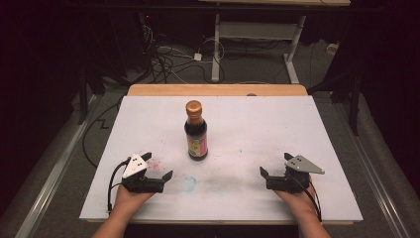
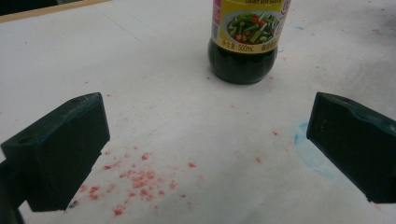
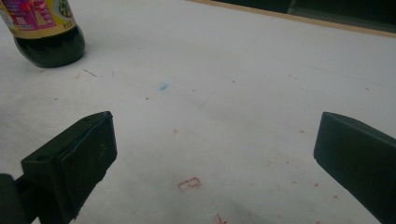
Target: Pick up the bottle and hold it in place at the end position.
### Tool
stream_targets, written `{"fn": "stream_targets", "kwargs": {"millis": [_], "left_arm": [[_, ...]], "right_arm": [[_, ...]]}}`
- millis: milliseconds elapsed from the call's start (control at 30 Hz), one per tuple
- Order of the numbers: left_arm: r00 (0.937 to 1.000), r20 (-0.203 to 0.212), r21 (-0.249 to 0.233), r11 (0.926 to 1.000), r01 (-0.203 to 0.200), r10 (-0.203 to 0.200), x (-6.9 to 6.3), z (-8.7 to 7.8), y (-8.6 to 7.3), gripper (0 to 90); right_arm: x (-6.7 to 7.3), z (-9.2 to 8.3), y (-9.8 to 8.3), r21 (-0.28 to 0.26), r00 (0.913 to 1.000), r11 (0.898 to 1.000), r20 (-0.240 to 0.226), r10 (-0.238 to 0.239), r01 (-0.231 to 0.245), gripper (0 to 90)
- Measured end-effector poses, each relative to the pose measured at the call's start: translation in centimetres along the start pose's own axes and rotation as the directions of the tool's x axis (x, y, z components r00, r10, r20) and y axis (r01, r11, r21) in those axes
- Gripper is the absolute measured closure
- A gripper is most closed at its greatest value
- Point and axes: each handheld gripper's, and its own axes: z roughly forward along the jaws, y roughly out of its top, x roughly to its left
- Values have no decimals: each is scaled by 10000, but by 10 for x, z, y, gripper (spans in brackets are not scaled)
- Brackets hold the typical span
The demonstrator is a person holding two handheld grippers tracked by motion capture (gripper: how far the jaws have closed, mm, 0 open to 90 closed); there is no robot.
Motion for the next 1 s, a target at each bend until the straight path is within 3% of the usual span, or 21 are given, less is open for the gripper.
{"fn": "stream_targets", "kwargs": {"millis": [400,833,1000], "left_arm": [[10000,91,102,9999,-39,38,0,1,1,0],[9999,170,55,10000,11,-12,2,0,1,0],[9990,372,28,9997,231,-232,1,-2,3,0]], "right_arm": [[2,-1,-1,-103,9997,9997,85,-227,228,0],[-1,-3,0,-201,9998,9996,38,194,-193,0],[-1,-8,3,-414,9997,9989,-44,219,-221,0]]}}
